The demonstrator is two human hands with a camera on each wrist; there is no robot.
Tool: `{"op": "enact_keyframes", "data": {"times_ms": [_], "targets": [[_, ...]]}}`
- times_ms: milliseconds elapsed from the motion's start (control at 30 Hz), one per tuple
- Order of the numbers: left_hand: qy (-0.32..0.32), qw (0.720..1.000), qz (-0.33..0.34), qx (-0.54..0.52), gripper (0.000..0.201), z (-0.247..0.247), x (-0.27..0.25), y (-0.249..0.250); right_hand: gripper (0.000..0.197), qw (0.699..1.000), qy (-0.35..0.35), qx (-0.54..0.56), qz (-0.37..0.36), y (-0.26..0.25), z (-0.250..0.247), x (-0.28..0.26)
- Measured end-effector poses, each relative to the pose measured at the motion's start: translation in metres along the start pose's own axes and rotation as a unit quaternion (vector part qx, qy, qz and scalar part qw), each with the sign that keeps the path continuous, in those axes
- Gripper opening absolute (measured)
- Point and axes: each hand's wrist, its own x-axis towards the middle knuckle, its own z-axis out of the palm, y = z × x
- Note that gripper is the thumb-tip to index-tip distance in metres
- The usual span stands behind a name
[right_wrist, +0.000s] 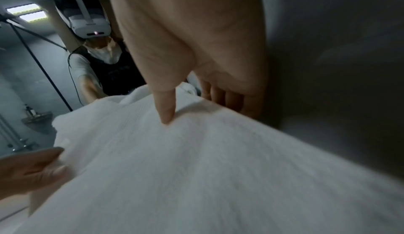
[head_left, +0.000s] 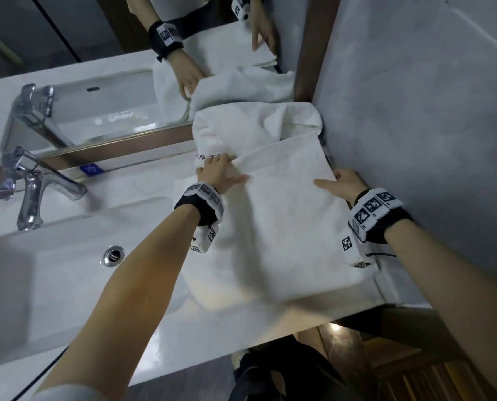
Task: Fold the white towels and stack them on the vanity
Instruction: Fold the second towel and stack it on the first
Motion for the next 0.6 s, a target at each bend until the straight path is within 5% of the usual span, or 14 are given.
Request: {"op": "enact_keyframes", "data": {"times_ms": [100, 333, 433, 600], "targets": [[0.055, 0.995, -0.078, -0.011, 0.075, -0.001, -0.026, -0.025, 0.028, 1.0, 0.007, -0.008, 0.006, 0.016, -0.001, -0.014], [0.035, 0.934, -0.279, -0.222, 0.072, 0.015, -0.103, -0.089, 0.045, 0.999, 0.041, -0.009, -0.003, 0.057, 0.003, -0.054], [-0.014, 0.899, -0.279, -0.337, 0.021, 0.018, -0.121, -0.107, 0.039, 0.998, 0.06, -0.017, -0.01, 0.066, 0.005, -0.066], [-0.083, 0.871, -0.267, -0.404, 0.028, 0.022, -0.15, -0.108, 0.034, 0.996, 0.065, -0.036, -0.039, 0.069, 0.006, -0.081]]}}
